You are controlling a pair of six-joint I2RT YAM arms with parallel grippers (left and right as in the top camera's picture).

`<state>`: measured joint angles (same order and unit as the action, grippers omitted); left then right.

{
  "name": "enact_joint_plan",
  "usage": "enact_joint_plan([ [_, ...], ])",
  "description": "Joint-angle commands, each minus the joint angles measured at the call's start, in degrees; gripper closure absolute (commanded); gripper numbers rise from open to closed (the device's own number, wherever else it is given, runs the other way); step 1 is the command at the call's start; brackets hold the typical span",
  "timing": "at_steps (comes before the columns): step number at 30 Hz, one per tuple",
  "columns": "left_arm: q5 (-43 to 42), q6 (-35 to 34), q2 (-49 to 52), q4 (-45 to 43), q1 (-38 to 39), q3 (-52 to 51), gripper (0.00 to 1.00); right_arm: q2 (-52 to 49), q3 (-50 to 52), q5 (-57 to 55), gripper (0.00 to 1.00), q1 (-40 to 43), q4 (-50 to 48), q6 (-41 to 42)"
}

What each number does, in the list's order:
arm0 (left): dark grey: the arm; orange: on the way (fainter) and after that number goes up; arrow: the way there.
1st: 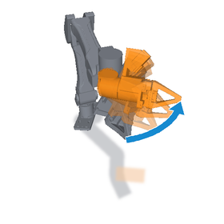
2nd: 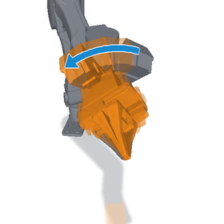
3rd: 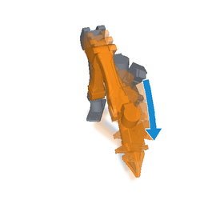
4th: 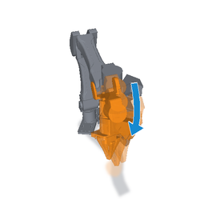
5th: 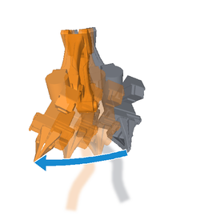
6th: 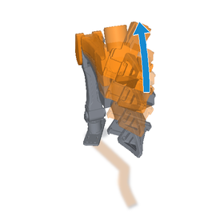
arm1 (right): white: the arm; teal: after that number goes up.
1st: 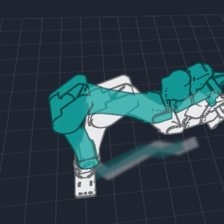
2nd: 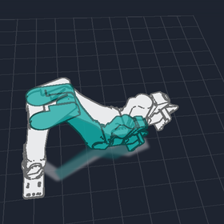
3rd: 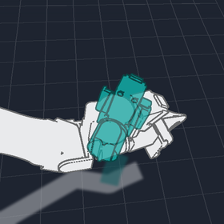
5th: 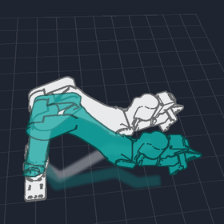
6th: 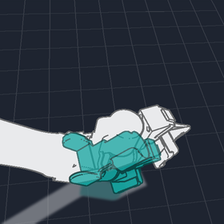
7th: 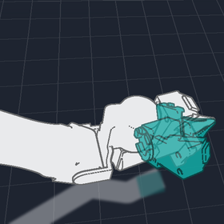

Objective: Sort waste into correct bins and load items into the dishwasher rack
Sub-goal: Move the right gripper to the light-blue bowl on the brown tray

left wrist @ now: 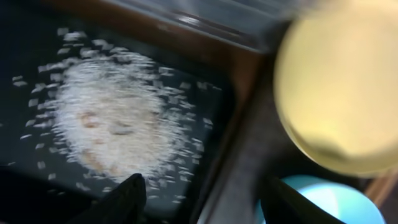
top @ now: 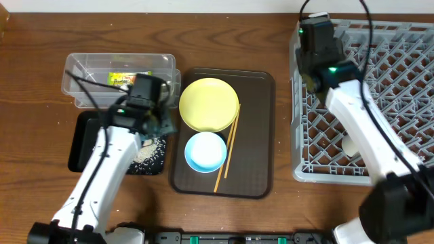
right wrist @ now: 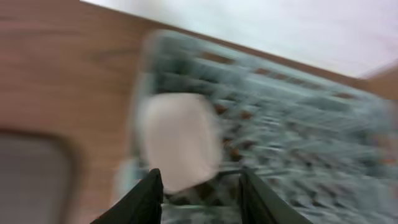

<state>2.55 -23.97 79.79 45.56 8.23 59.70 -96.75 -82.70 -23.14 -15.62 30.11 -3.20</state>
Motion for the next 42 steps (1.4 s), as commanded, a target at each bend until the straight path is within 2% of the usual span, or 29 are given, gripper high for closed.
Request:
enact_joint_plan([
  [1,0.87,-0.81,-0.24,0.44,-5.44,0.42,0.39,0.83,-0.28,23.23,0.64,-1.27,3.08,5.31],
  [4,-0.24,-1.36,-0.24,0.44,-9.73,0.42,0.39,0.44,-0.09,34.07,0.66,-2.80,7.78,9.01],
  [7,-2.80,-1.68,-0.24,0.42,-13.33,0.42,0.39,-0.63,0.00,37.59,0.63,-5.64,12.39,9.14],
  [9,-3.65,-2.08,-0.24,0.42,-15.19,0.42,0.39,-1.75,0.00,37.55,0.59,-8.28,15.02,8.41],
  [15,-3.61,-2.25,-0.22,0.46,-17.55,0.42,0.36,-6.43,0.00,37.59,0.57,-15.56,19.32,7.39],
  [24,-3.61,-2.25,-0.22,0.48,-17.55,0.42,0.35,-13.07,0.00,37.55,0.53,-24.98,20.15,7.41],
  [29,-3.61,-2.25,-0.22,0.52,-17.53,0.42,0.35,-15.21,0.04,35.74,0.53,-28.04,20.26,7.91],
  [35,-3.63,-2.25,-0.22,0.50,-17.53,0.42,0.35,-18.97,0.07,31.91,0.55,-29.20,20.17,12.46],
  [37,-3.63,-2.25,-0.22,0.50,-17.53,0.42,0.35,-19.52,0.07,31.91,0.60,-29.20,20.00,12.46],
  [39,-3.63,-2.25,-0.22,0.52,-17.53,0.42,0.35,-19.54,0.07,31.91,0.71,-29.18,19.85,12.44],
  [41,-3.63,-2.25,-0.22,0.52,-17.53,0.42,0.35,-19.37,0.02,31.41,0.87,-29.18,19.58,12.44],
  [42,-3.63,-2.25,-0.22,0.52,-17.53,0.42,0.35,-19.30,-0.04,30.88,0.99,-29.14,19.56,12.57],
])
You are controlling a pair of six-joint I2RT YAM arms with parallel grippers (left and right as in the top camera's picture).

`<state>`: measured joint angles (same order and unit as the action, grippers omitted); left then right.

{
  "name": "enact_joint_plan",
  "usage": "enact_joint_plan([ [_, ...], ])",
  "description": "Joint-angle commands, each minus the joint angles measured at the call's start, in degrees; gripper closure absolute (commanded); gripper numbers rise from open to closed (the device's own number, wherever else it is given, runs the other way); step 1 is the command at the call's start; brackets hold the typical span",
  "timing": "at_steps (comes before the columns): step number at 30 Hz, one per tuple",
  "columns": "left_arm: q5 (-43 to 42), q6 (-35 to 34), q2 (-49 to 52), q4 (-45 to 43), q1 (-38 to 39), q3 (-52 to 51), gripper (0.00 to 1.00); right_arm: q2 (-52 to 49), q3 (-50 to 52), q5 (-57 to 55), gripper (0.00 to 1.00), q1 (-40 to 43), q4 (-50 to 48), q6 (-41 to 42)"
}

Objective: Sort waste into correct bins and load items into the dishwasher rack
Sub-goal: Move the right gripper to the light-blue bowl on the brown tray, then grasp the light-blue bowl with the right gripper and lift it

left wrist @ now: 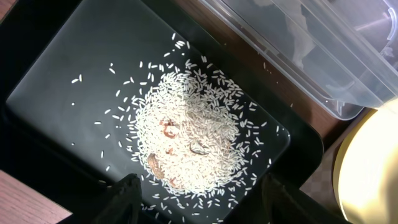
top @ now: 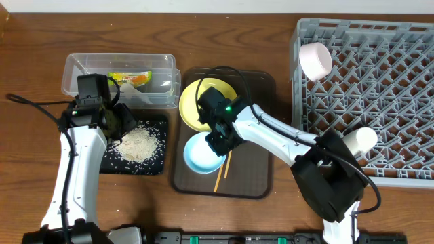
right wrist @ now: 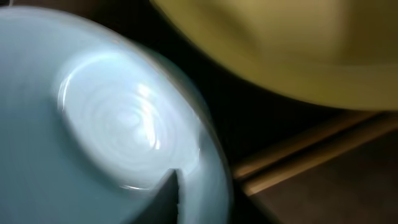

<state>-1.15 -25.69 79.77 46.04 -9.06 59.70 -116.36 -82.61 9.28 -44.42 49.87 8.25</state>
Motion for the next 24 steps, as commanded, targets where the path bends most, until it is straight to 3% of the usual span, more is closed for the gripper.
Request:
enact_joint_plan([
  [1,0.07,-0.52,-0.20,0.07,-0.24,0.42,0.35,0.48,-0.28,-2.08,0.99,-0.20,-0.13,1.20],
  [12,0.07,-0.52,-0.20,0.20,-0.24,0.42,0.35,11.45,-6.29,-16.22,0.98,8.55,-0.87,2.62],
  [24,0.07,-0.52,-0.20,0.17,-0.24,0.42,0.35,19.58,-7.50,-47.87,0.99,26.88,-7.82,2.62],
])
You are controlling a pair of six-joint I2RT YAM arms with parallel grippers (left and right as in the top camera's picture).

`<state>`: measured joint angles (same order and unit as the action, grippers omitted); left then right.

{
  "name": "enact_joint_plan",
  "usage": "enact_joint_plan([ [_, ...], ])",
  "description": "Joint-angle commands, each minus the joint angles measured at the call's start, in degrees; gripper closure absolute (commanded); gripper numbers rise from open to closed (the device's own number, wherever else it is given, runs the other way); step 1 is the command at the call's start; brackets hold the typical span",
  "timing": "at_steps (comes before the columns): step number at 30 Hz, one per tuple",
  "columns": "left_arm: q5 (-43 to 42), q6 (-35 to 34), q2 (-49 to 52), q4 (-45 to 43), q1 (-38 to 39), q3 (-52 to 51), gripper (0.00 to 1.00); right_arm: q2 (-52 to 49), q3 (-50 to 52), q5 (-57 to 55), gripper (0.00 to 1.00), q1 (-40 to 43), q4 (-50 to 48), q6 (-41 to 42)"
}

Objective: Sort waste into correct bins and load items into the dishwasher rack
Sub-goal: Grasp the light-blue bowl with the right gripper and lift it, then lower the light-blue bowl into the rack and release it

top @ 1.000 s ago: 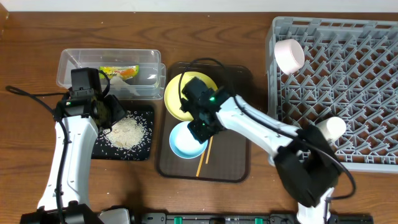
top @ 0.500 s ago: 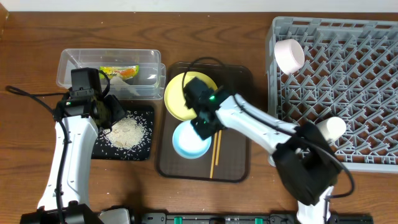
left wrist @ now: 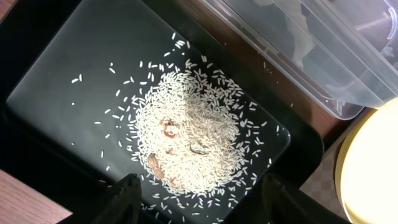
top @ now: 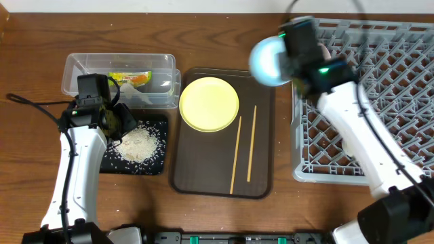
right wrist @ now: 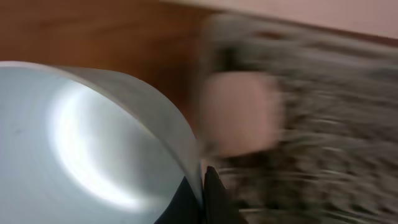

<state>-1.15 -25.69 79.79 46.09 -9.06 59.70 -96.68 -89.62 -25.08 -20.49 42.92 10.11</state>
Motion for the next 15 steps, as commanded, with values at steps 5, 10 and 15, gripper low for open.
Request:
enact_joint_plan([
  [5,0.07,-0.52,-0.22,0.15,-0.24,0.42,0.35,-0.20,-0.46,-26.97,0.99,10.01,-7.82,-0.35],
  [10,0.07,-0.55,-0.22,0.15,-0.24,0.42,0.35,-1.29,-0.46,-28.50,0.99,16.15,-16.48,-6.95],
  [15,0.07,-0.55,-0.22,-0.02,-0.24,0.42,0.35,-4.59,-0.46,-29.90,0.99,20.83,-24.24,-17.38],
])
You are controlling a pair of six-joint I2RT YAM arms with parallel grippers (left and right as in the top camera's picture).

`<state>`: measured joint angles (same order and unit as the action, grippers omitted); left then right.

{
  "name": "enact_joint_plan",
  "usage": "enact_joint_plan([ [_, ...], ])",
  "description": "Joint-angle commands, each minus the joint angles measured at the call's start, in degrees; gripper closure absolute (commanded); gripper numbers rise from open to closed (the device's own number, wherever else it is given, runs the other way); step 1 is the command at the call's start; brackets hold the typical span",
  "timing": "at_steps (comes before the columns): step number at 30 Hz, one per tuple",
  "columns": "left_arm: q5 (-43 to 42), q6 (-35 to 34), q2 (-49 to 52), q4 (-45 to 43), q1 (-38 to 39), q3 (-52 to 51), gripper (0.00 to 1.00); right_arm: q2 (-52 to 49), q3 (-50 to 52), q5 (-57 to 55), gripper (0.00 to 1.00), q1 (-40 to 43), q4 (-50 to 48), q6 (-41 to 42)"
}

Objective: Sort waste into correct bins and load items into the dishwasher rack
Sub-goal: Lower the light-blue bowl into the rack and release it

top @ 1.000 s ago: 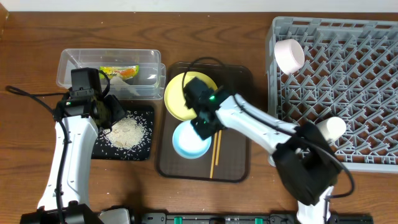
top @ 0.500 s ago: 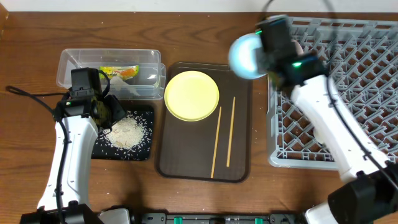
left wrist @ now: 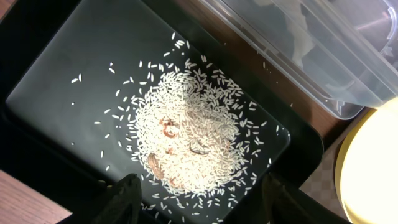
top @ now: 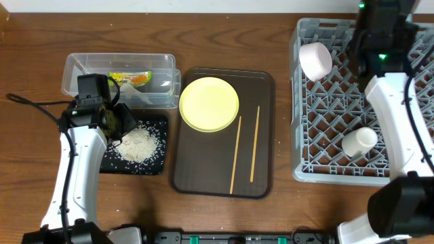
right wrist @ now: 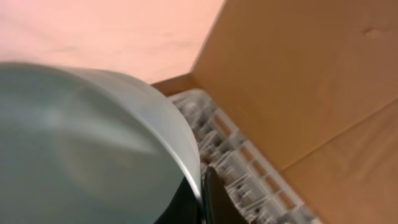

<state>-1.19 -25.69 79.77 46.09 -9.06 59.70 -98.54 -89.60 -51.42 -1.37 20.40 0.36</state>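
My right gripper (right wrist: 202,194) is shut on the rim of the light blue bowl (right wrist: 87,149), which fills the left of the right wrist view. It hangs above the far part of the grey dishwasher rack (top: 339,102); in the overhead view the arm hides the bowl. On the brown tray (top: 203,184) lie a yellow plate (top: 209,103) and two chopsticks (top: 237,163). My left gripper (left wrist: 205,205) stands open over the black tray (left wrist: 56,81), just above the heap of rice (left wrist: 186,134).
A pink cup (top: 315,59) and a white cup (top: 358,141) sit in the rack. A clear plastic bin (top: 88,68) holding a wrapper (top: 129,78) stands behind the black tray. A cardboard wall (right wrist: 323,74) rises beyond the rack.
My right gripper, still shut on the blue bowl, has moved from the rack's left edge near the pink cup to above the rack's far right part. The left arm has not moved.
At first my right gripper was at the rack by the pink cup, while the bowl sat on the brown tray below the plate. Then it was down at the bowl. Later the bowl was in it beside the rack, and now above the rack.
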Motion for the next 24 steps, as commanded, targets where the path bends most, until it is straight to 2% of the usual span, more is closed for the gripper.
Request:
enact_joint_plan([
  [1,0.11,-0.55,-0.20,-0.11,-0.24,0.42,0.35,-3.65,-0.48,-4.42,0.99,2.45,-3.43,-9.16],
  [5,0.11,-0.55,-0.20,-0.72,-0.24,0.42,0.35,-7.45,-0.48,-4.94,0.99,5.05,-8.28,-13.75],
  [9,0.11,-0.55,-0.20,-0.72,-0.24,0.42,0.35,-11.43,-0.48,-4.94,0.99,6.05,-9.86,-14.80],
  [24,0.11,-0.55,-0.20,-0.72,-0.24,0.42,0.35,-19.52,-0.22,-0.76,0.99,3.23,-4.48,-13.88],
])
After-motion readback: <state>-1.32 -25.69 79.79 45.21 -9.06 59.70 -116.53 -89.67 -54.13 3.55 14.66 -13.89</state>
